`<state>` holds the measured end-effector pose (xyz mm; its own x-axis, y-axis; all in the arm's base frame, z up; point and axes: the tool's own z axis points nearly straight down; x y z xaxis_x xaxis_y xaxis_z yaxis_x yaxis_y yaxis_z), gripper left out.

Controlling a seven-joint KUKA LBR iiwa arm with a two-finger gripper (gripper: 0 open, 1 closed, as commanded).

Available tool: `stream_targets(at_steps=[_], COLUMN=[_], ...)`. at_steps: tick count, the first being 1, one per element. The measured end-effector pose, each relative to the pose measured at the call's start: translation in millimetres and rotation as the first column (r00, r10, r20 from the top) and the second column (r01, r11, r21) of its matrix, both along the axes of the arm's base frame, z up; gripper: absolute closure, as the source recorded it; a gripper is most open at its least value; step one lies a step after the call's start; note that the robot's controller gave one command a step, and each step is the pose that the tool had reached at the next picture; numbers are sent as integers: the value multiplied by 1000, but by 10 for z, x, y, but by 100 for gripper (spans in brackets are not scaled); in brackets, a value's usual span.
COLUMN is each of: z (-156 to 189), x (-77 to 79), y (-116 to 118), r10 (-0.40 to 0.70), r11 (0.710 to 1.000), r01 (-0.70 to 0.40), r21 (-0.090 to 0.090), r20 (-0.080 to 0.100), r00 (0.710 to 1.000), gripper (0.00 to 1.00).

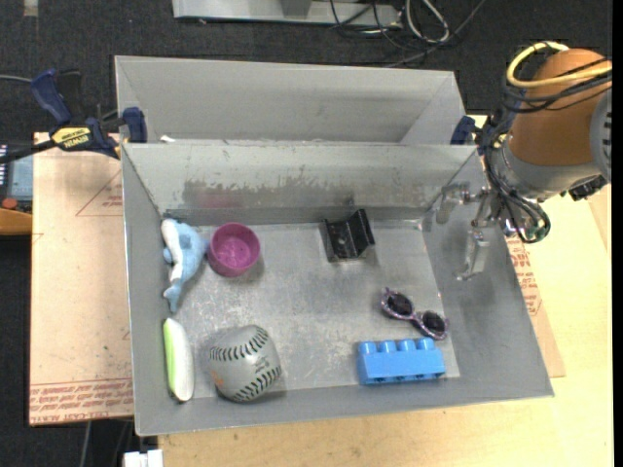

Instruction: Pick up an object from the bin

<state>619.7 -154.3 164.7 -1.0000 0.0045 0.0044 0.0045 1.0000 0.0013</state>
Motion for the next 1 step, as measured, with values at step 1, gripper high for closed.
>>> stream_targets(at_steps=[1], z=[52], x=[15], y=[10], r10=[4], r11=[1000], r01=[-4], r21=[-1], r20=[7], r00=[1000], gripper=[0])
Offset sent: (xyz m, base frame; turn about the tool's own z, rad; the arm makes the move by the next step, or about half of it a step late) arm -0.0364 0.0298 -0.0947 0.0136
